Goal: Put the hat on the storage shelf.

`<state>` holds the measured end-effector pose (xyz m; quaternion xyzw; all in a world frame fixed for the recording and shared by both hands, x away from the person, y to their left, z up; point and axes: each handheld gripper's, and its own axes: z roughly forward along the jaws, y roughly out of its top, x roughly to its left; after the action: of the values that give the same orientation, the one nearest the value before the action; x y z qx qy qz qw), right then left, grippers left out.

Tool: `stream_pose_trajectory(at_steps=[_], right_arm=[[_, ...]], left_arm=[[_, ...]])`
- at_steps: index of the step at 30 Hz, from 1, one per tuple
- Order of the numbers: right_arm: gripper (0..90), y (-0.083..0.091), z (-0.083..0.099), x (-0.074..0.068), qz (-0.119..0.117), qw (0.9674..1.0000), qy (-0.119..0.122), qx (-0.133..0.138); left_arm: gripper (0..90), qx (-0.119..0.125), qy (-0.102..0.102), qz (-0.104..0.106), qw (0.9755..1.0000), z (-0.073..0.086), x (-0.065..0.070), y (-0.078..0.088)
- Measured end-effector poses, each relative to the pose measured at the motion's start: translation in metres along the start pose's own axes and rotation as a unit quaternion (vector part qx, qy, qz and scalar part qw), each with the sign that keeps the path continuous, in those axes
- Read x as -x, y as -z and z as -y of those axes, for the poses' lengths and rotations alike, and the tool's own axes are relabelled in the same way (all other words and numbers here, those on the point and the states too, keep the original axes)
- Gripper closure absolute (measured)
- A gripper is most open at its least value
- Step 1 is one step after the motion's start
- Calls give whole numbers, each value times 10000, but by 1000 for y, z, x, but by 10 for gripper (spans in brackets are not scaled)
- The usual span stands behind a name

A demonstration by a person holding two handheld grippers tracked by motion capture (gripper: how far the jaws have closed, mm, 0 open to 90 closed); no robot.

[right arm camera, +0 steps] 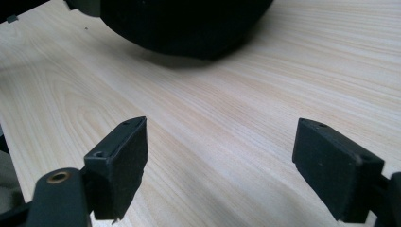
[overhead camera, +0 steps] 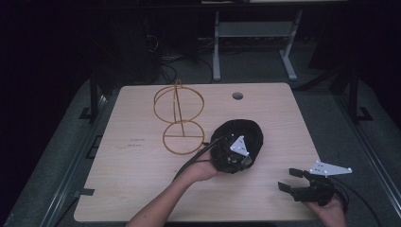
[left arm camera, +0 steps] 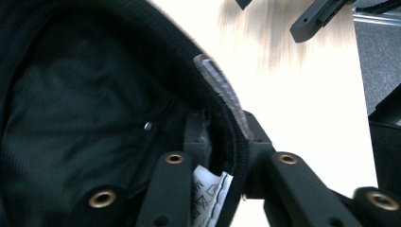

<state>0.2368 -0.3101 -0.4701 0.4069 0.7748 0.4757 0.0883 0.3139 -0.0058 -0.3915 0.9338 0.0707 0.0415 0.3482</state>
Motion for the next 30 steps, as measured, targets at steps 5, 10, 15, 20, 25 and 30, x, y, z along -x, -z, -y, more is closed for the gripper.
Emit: stream_pose_trajectory(at_steps=[5,10,15,20,25,30], right_arm=[[186,-2,-1,-1,-39,10000,-1,32],[186,-4,-4,-6,-105,9998,25,178],[186,-4,-12,-13,-187,9988,98,432],[187,-2,-24,-17,-303,9961,101,818],[191,-5,-40,-22,-342,9949,231,922],[199,-7,-55,-27,-315,9927,401,1088]], left_arm=[[822,208,95,34,9997,-5,-5,7],[825,558,275,117,9980,-12,-11,21],[825,955,433,217,9942,-21,-18,38],[824,1227,473,294,9909,-32,-19,52],[824,1323,429,386,9895,-42,-18,60],[824,1435,397,502,9876,-49,-16,65]])
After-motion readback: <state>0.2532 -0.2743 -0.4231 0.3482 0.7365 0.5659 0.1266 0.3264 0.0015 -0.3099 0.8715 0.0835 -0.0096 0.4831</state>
